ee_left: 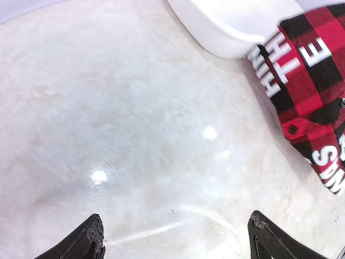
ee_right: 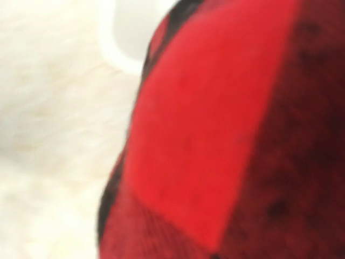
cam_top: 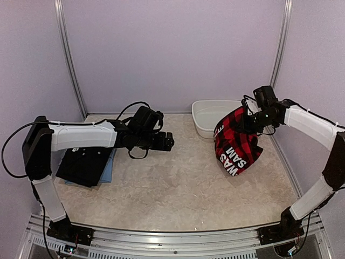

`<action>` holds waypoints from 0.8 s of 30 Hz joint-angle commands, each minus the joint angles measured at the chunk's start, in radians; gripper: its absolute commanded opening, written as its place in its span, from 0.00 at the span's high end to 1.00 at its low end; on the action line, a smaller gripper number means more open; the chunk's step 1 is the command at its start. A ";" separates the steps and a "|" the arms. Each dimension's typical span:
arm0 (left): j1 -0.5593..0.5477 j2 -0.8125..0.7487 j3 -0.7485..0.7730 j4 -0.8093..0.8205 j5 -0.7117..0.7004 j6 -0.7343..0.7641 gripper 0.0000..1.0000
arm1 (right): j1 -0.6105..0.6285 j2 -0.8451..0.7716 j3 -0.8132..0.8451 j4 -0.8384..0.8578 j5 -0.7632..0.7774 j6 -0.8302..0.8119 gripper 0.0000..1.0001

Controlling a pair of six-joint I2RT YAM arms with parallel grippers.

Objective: Fold and stack the long sleeve shirts
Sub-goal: Pick up the square-folded shirt from the center of the board, then turn over the square-folded shirt at the center of the board.

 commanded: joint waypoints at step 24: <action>0.202 -0.118 -0.087 -0.091 -0.084 0.078 0.12 | 0.630 0.589 0.621 -0.862 0.902 0.123 1.00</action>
